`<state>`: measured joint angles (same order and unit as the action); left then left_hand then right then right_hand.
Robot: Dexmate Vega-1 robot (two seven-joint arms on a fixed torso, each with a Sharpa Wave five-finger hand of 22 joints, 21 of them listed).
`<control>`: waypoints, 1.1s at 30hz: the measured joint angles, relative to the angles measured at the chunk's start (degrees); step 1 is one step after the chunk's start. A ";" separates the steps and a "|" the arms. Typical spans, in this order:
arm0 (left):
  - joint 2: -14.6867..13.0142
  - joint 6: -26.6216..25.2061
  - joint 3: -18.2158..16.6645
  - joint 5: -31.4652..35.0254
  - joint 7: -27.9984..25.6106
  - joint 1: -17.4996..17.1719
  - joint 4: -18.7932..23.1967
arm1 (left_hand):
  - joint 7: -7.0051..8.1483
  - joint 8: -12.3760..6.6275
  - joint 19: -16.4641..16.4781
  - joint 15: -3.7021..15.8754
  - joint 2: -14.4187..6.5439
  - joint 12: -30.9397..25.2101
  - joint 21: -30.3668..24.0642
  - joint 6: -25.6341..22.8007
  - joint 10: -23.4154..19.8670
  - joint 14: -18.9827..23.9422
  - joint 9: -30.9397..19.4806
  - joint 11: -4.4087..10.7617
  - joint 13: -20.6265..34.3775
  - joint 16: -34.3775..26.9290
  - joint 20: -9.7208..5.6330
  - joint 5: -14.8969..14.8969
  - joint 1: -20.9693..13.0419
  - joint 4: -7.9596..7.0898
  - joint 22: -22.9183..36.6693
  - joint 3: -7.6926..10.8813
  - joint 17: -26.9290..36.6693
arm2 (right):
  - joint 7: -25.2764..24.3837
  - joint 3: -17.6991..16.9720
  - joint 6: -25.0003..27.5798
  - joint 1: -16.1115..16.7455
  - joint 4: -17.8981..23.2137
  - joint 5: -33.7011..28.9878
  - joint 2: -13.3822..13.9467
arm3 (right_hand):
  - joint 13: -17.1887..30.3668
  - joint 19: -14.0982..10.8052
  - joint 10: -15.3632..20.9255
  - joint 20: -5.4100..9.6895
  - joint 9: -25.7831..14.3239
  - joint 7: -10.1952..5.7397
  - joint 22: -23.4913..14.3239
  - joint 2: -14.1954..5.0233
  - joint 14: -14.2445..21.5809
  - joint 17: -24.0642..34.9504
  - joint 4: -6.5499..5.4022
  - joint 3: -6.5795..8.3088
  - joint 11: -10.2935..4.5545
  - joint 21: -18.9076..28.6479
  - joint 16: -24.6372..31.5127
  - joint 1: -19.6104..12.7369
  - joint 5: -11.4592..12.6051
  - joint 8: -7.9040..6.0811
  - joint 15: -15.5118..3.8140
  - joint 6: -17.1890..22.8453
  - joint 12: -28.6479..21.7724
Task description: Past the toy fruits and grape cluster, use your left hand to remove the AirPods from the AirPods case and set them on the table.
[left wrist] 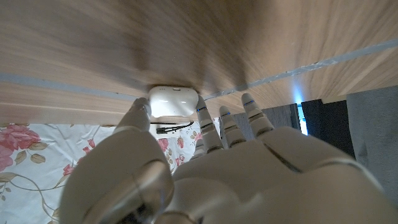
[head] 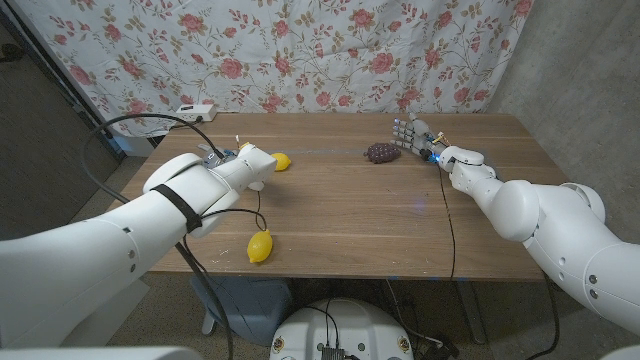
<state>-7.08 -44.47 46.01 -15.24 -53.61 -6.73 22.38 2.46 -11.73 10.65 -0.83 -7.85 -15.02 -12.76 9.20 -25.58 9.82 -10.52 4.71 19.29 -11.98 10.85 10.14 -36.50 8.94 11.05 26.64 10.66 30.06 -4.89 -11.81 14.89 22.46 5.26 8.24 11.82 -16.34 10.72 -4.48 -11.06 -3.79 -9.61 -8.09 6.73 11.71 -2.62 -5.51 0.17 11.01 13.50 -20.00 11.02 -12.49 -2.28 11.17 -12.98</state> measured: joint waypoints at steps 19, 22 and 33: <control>0.10 -0.01 0.76 -1.07 -0.44 0.30 -0.59 | 0.00 0.00 0.00 0.00 -0.69 0.00 0.00 0.00 -0.01 0.00 0.00 0.02 -0.01 0.00 0.00 0.00 -0.70 0.00 0.00 0.00 0.01 | 0.28 -0.30 -0.91 0.05 -0.21 -0.11 -0.16 | -0.15 -0.29 0.61 0.28 -0.29 -0.61 0.00 -0.08 0.39 -0.26 0.65 0.65 -0.62 0.25 0.00 -0.53 0.00 -0.27 0.21 1.84 0.00; 0.07 -0.33 0.68 -1.21 -0.79 0.26 -0.34 | 0.00 0.00 0.00 0.00 -1.19 0.00 0.00 0.00 -0.54 0.00 0.00 0.11 -0.03 0.00 0.00 0.00 -1.19 0.28 0.00 0.34 0.01 | 0.50 -0.32 -1.55 -0.17 -0.75 -0.13 -0.16 | -0.15 -0.07 0.61 0.07 -0.29 -0.61 0.00 -0.08 0.39 -0.26 0.48 0.95 -0.62 0.25 0.00 -0.53 0.00 -0.27 0.21 1.84 0.00; -0.87 -2.06 -0.10 -1.45 -2.88 -1.14 2.75 | 0.38 0.00 0.00 0.43 -1.78 -0.35 -0.36 -0.84 -1.86 0.43 0.00 2.10 0.27 0.00 0.00 0.35 -3.35 0.59 0.00 1.79 0.02 | 2.14 -0.40 -3.87 -0.28 -1.69 0.44 0.01 | -0.15 0.23 0.61 -0.24 -0.29 -0.61 0.00 -0.08 0.39 -0.26 0.48 0.95 -0.61 0.00 -0.41 -0.53 0.00 -0.27 0.22 1.83 0.00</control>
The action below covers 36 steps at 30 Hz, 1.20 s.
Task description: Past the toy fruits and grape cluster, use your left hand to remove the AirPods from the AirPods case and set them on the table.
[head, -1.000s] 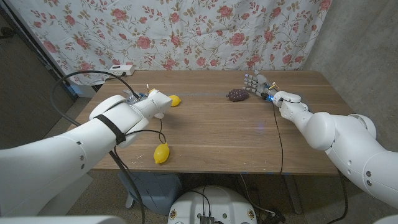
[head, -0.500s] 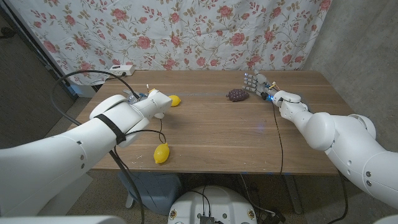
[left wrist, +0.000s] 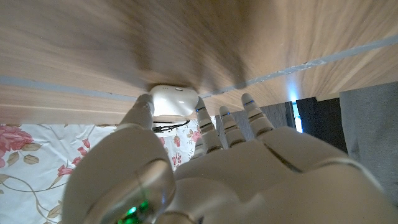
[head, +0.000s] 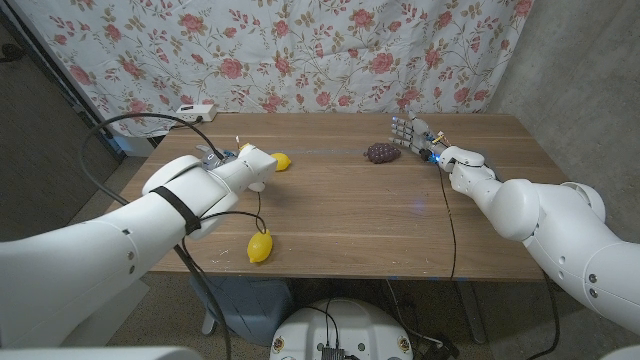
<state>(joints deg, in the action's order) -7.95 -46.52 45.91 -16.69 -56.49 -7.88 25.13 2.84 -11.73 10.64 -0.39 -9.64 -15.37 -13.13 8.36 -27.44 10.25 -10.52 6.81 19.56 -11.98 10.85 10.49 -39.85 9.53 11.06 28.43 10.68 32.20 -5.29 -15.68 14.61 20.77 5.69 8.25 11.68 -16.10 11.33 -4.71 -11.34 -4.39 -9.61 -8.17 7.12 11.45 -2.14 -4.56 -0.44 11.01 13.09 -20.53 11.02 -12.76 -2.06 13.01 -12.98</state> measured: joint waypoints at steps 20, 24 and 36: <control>-3.19 -2.13 -2.89 0.85 -3.26 -4.56 9.81 | 0.23 0.00 1.34 2.54 -0.09 -1.63 -0.45 -1.61 -2.46 3.18 0.00 -2.52 0.56 -0.95 -0.72 0.32 -4.59 0.82 0.00 1.86 0.01 | 1.93 0.66 -2.68 0.74 -0.25 1.92 0.17 | 0.01 -0.01 0.00 0.01 0.01 0.00 0.00 0.00 0.00 0.01 0.00 -0.01 0.00 0.01 0.00 0.00 0.00 0.00 0.00 -0.01 0.28; -4.27 -1.32 -3.54 1.38 -3.48 -6.00 12.41 | 0.23 0.00 1.34 2.56 0.00 -1.63 -0.45 -1.61 -2.45 3.19 0.00 -2.52 0.86 -0.95 -0.72 0.32 -5.71 0.82 0.00 1.88 0.01 | 1.92 0.79 -2.73 0.75 -0.27 2.07 0.17 | 0.01 -0.01 0.00 0.01 0.01 0.00 0.00 0.00 -0.01 0.01 0.02 0.02 0.00 0.01 0.00 0.00 0.00 0.00 0.00 -0.01 0.28; -7.77 2.65 -6.18 3.80 -5.09 -11.22 22.22 | 0.65 0.32 1.22 3.16 0.36 -2.96 -0.43 -1.19 -2.23 3.34 0.00 -2.29 0.89 -0.95 -1.04 0.08 -6.08 0.39 0.00 1.44 0.01 | 1.77 1.25 -2.87 0.77 -0.30 2.30 0.07 | 0.01 -0.01 -0.01 0.01 0.02 0.00 0.00 0.00 -0.01 0.01 -0.03 0.34 0.00 0.01 0.00 0.00 0.00 0.00 0.01 -0.01 0.27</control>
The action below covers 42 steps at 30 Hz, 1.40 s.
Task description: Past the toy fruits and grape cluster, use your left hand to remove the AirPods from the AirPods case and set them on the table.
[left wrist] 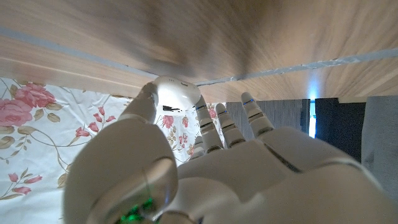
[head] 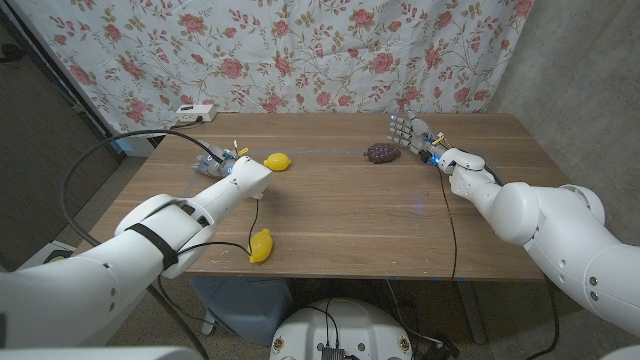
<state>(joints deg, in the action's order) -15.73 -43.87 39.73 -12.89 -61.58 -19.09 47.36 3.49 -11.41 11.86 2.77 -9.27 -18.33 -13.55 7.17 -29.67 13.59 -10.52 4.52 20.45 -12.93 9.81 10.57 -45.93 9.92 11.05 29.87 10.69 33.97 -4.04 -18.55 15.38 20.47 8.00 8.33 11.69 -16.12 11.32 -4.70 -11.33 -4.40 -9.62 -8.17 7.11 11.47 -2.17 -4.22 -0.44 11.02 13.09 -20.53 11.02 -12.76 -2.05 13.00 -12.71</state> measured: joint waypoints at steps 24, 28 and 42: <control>-4.13 2.99 -5.27 5.24 -0.88 -7.45 15.10 | 0.00 0.00 0.32 0.34 0.51 -0.34 0.01 -0.43 -0.33 0.35 0.00 -0.32 0.86 0.25 -0.30 -0.22 -0.73 -0.21 -0.14 -0.25 0.00 | 3.53 0.89 -5.41 1.83 1.03 2.75 -0.47 | 0.00 0.40 0.00 -0.85 0.01 0.00 0.00 0.00 0.00 0.01 0.11 0.21 0.00 -0.22 -0.44 0.00 0.00 0.00 0.00 0.00 0.23; -4.98 3.26 -6.05 6.21 -0.20 -8.51 17.87 | 0.00 0.00 0.32 0.53 0.56 -0.34 0.01 -0.43 -0.33 0.54 0.00 -0.32 0.86 0.25 -0.30 -0.43 -1.43 -0.21 -0.13 -0.26 0.00 | 4.52 1.20 -7.29 2.55 1.64 3.90 -0.58 | 0.00 0.29 0.00 -0.96 0.01 0.00 0.00 0.00 0.00 0.01 0.11 0.21 0.00 -0.21 -0.44 0.00 0.00 0.27 0.00 0.00 0.23; -7.05 7.11 -6.49 10.18 5.17 -9.55 22.30 | 0.20 0.00 0.32 0.52 0.62 -0.89 0.01 -0.62 -0.33 0.54 0.00 -0.32 0.86 0.25 -0.30 -0.31 -2.01 -0.02 -0.13 -0.08 0.00 | 4.17 3.57 -10.58 8.86 10.50 8.76 -0.81 | 0.00 0.60 0.00 -1.25 0.01 0.00 0.00 0.00 0.00 0.01 -0.05 0.36 0.00 -0.21 -0.44 0.00 -0.22 0.27 0.00 0.00 0.41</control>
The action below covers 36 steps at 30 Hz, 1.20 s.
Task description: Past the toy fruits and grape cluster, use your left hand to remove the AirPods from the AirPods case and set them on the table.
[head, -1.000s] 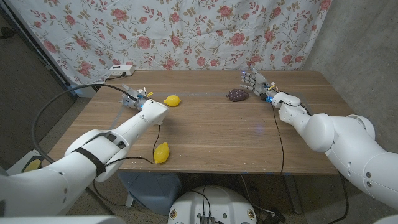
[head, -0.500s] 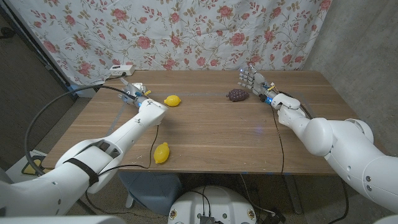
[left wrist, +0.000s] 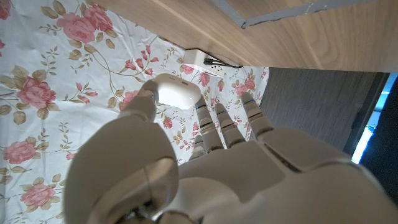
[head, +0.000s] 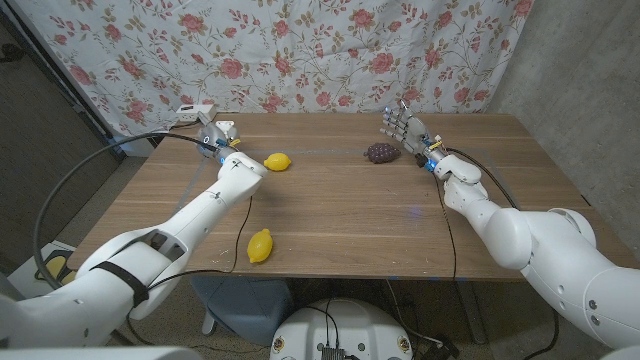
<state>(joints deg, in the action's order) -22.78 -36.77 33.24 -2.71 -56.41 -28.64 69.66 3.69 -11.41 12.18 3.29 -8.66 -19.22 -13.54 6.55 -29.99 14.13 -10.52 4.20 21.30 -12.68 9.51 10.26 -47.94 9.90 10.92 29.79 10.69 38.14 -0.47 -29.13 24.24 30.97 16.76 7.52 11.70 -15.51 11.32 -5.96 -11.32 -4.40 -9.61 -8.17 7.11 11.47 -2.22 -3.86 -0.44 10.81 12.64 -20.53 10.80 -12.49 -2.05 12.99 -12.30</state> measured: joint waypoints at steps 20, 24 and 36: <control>0.34 9.28 -0.18 3.83 5.73 0.46 0.04 | -0.31 0.00 0.00 0.10 0.45 0.06 0.00 -0.31 0.00 0.11 0.00 0.00 0.00 0.00 0.00 0.13 -0.72 -0.10 0.01 -0.27 0.00 | -7.30 5.98 2.18 9.91 17.47 5.65 2.57 | 0.18 0.82 0.00 -1.43 0.01 -0.31 0.00 0.00 -0.44 0.13 0.09 0.41 0.00 -0.22 -0.48 0.00 0.00 0.45 0.03 0.31 0.00; 0.72 10.97 -0.40 4.37 5.73 0.04 -0.09 | -0.31 0.00 0.00 0.10 0.45 0.10 0.00 -0.31 0.00 0.11 0.00 0.00 0.00 0.00 0.00 0.13 -0.72 -0.27 0.01 -0.44 0.00 | -7.98 6.73 2.40 10.79 18.99 6.58 3.16 | 0.18 0.82 0.00 -1.43 0.00 -0.31 0.00 0.00 -0.75 0.13 0.08 0.40 0.00 -0.22 -0.48 0.00 0.00 0.45 0.33 0.31 0.00; 1.22 16.14 -1.09 5.67 6.42 -1.24 0.40 | -0.10 -0.30 0.00 0.42 0.77 0.31 0.22 -1.13 -0.22 -0.22 0.00 -0.21 1.30 0.48 0.00 0.10 -1.01 -0.27 0.01 -0.91 0.00 | -8.58 8.40 2.40 11.99 21.39 8.68 4.55 | 0.18 1.14 0.00 -1.73 0.01 -0.52 0.00 -0.23 -0.75 0.13 0.32 0.64 0.00 -0.22 -0.48 -0.23 0.00 0.45 0.33 0.09 0.00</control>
<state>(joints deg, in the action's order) -21.56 -20.63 32.15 2.97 -49.99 -29.88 70.05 3.59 -11.72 12.18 3.70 -7.89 -18.91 -13.32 5.42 -30.21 13.91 -10.52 3.99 22.60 -12.20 9.51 10.37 -48.95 9.63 10.93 28.88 10.69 29.56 7.93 -26.73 36.23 52.36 25.45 12.07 11.87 -14.38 11.32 -7.69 -11.31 -4.92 -9.61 -8.40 6.36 11.60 -1.90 -3.22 -0.44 10.59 12.16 -20.75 10.80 -12.04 -1.72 13.08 -12.31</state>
